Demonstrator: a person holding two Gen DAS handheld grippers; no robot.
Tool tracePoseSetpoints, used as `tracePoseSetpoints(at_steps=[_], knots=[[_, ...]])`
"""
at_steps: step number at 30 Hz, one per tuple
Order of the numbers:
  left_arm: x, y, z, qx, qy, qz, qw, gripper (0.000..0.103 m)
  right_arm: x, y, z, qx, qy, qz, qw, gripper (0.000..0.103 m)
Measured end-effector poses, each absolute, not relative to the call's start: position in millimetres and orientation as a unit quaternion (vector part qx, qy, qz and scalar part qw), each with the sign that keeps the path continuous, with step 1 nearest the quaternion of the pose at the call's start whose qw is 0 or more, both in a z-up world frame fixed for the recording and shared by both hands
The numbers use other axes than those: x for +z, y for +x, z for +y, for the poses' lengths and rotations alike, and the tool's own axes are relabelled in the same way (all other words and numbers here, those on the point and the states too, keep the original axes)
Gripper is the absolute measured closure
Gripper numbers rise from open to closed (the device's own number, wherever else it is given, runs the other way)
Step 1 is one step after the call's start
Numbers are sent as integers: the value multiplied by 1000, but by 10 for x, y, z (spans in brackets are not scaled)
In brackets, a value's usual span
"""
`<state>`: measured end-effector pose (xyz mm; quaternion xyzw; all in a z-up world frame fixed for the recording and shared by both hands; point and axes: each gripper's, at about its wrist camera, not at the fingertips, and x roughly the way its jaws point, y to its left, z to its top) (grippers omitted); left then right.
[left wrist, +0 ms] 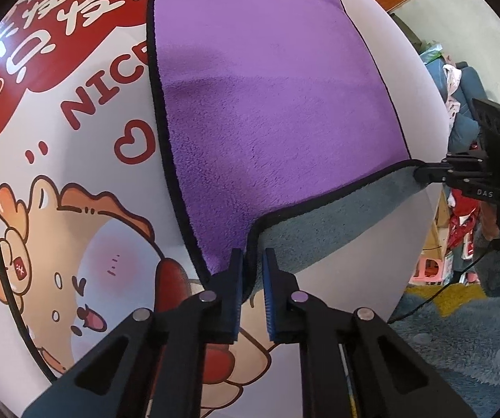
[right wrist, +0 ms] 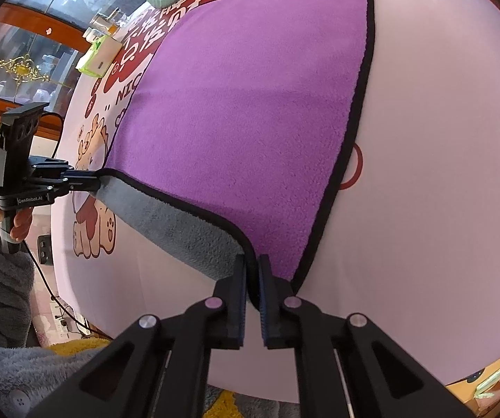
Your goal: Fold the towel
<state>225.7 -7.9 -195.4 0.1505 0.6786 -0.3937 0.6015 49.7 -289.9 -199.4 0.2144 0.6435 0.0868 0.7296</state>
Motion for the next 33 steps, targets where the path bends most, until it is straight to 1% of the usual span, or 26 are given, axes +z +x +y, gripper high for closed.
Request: tracePoseSetpoints(at_steps=[5, 18, 25, 33], knots=[[-1879, 2230, -107, -374, 175, 665, 622, 96, -1916, 498, -2883, 82, 206, 636, 739, 98], [-1279, 2417, -410, -291, 226, 580, 727, 96, -1451, 670, -2916, 30, 150, 578, 802, 98], [-1217, 2822, -648, -233, 205, 548, 776, 96, -1224, 1029, -3064, -14, 130, 533, 836, 98], [-1227, 3263, -938, -197, 189, 520, 809, 96, -1146, 1579, -3297, -63, 118, 502, 855, 99]])
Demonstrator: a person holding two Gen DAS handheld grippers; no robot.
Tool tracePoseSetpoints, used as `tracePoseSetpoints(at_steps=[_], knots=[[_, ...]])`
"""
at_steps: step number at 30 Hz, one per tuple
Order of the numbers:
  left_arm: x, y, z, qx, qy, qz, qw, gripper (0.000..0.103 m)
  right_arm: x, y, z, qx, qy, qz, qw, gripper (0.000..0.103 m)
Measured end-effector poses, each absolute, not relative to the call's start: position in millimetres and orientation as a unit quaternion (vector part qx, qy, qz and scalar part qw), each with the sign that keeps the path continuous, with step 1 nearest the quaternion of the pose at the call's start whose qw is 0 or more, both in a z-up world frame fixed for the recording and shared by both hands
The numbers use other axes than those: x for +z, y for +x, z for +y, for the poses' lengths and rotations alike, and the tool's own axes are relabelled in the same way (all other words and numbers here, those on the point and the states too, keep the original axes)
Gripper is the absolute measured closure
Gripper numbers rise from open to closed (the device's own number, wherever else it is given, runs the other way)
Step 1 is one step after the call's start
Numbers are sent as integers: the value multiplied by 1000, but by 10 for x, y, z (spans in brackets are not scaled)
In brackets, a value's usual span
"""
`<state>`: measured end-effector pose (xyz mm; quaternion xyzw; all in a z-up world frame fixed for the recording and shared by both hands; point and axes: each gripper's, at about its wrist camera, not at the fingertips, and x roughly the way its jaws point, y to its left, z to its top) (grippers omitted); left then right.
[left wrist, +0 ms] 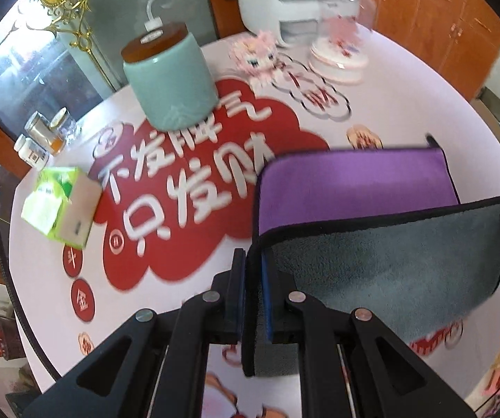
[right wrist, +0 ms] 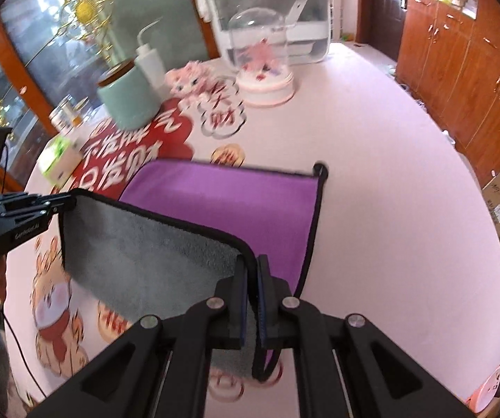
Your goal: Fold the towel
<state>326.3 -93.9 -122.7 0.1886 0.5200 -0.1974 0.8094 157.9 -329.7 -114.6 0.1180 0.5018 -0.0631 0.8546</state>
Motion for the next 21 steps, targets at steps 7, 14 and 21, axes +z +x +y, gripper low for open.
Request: tracePoseSetpoints(at_steps=[7, 14, 21], knots=[[-1271, 3638, -1187, -179, 172, 509, 824, 96, -1233, 1964, -3521, -92, 122, 493, 856, 99], [-1538, 3840, -1391, -162, 174, 519, 821, 96, -1500, 2241, -3667, -112, 124, 504, 848, 99], [-1824, 3925, -1516, -156, 176, 530, 815, 96, -1736, 2397, -3757, -120, 125, 518, 838, 99]])
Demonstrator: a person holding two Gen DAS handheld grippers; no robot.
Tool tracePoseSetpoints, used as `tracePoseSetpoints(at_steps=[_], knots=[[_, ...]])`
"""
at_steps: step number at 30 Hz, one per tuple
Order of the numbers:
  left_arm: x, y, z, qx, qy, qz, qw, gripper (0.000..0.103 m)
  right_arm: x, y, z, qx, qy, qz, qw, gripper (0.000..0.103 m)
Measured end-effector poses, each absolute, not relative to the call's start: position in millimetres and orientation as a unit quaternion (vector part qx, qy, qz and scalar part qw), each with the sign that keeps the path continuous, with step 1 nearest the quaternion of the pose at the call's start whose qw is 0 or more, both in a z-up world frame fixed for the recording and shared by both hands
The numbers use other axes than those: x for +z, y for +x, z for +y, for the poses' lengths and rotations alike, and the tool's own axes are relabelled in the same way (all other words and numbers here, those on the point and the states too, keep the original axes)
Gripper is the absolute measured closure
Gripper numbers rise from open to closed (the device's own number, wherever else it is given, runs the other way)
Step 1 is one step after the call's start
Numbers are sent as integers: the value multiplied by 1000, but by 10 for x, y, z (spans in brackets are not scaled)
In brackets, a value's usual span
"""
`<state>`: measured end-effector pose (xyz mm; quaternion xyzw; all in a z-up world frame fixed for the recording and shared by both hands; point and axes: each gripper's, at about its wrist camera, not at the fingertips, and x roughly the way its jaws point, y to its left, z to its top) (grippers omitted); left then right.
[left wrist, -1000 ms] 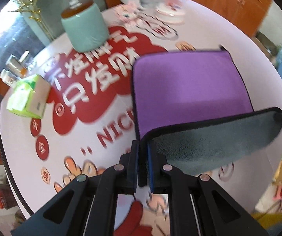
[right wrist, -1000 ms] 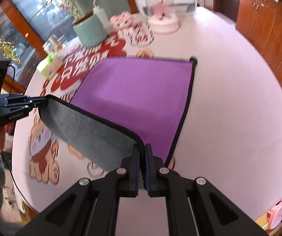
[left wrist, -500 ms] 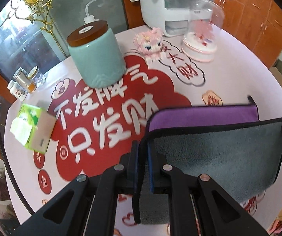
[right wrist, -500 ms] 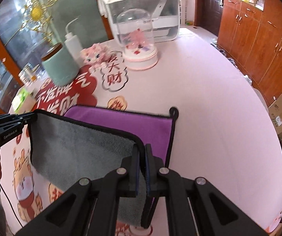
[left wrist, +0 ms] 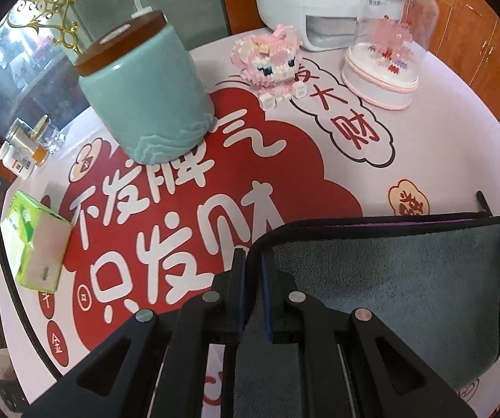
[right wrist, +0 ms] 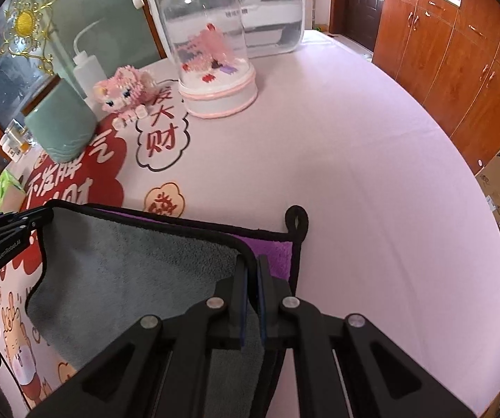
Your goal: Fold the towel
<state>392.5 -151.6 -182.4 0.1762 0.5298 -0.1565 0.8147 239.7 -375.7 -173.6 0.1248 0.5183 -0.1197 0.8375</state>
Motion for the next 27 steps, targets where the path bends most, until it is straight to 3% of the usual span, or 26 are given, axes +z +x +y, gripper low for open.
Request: tracePoseSetpoints(at_steps=[18, 20, 21, 23, 25, 27], knots=[[-2126, 3987, -1608, -148, 196, 527, 813, 93, -2053, 2510, -3781, -125, 110, 532, 830, 98], [-2131, 3979, -1610, -143, 203, 523, 815, 86, -2050, 2510, -3796, -125, 115, 532, 829, 96], [-2128, 3986, -1598, -137, 205, 521, 817, 76, -2048, 2509, -3810, -127, 119, 533, 828, 95], [-2116, 4004, -1552, -127, 200, 520, 821, 54, -2043, 2513, -3845, -133, 127, 534, 825, 89], [-2092, 4036, -1471, -125, 180, 521, 825, 23, -2030, 2504, -3855, -138, 123, 534, 825, 89], [-2076, 4058, -1394, -125, 164, 524, 827, 20, -2014, 2500, -3846, -142, 113, 532, 827, 88]])
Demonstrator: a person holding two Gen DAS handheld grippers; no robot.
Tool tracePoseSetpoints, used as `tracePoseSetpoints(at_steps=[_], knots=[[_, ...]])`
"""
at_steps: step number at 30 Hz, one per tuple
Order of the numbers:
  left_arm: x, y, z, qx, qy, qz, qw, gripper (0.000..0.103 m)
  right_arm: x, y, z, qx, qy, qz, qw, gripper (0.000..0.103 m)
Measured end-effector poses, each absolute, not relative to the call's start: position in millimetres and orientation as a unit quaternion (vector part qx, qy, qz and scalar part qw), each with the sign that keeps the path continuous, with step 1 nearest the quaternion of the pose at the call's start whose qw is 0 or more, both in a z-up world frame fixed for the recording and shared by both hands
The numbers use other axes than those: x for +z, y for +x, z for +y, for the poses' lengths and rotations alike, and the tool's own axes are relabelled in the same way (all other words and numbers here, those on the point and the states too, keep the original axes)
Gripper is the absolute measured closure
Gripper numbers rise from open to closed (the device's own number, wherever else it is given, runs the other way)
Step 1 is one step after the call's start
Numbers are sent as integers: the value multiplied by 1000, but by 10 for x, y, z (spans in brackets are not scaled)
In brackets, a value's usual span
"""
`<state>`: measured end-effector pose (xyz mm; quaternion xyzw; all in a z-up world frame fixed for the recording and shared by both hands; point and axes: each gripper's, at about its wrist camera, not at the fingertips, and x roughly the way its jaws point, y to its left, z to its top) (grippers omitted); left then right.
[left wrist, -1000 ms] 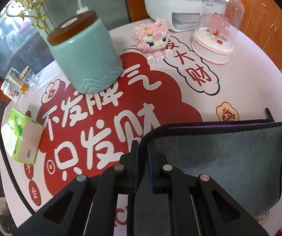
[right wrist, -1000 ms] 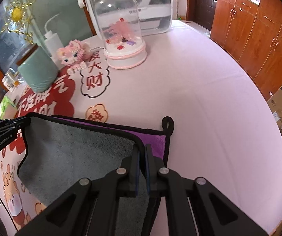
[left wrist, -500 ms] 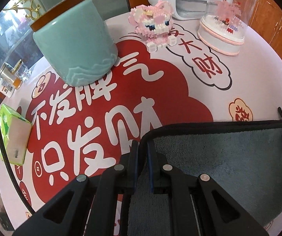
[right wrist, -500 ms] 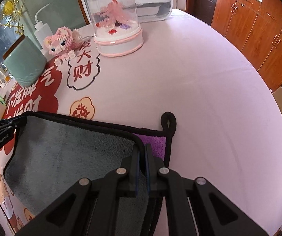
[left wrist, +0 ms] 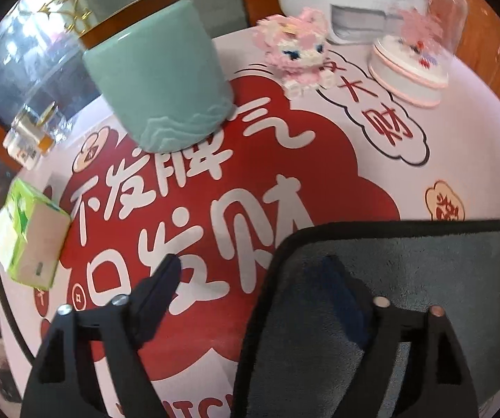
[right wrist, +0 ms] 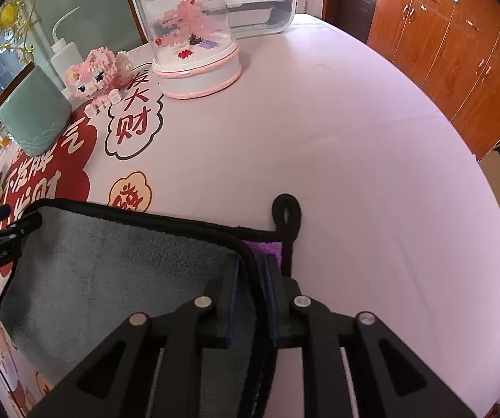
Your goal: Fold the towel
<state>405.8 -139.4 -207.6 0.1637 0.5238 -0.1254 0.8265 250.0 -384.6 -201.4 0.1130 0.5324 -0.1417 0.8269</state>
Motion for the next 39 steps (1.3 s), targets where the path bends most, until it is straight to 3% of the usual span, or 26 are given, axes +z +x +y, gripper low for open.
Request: tracePoseSetpoints(at_steps=[5, 12, 16, 23, 39], knots=[[-2018, 4053, -1243, -111, 155, 527, 828, 14, -1898, 2478, -3889, -167, 97, 516, 834, 65], [-1821, 3950, -1101, -110, 148, 507, 842, 7, -1708, 2440, -3905, -177, 96, 496, 845, 56], [-1705, 3891, -1073, -107, 152, 495, 849, 4, -1632, 2443, -3874, -190, 83, 495, 844, 43], [-1571, 3780, -1035, -103, 150, 484, 856, 3, -1664, 2443, -3806, -196, 45, 511, 836, 38], [-1102, 3303, -859, -120, 127, 469, 866, 3, -1349, 1910, -3743, -192, 77, 501, 840, 38]])
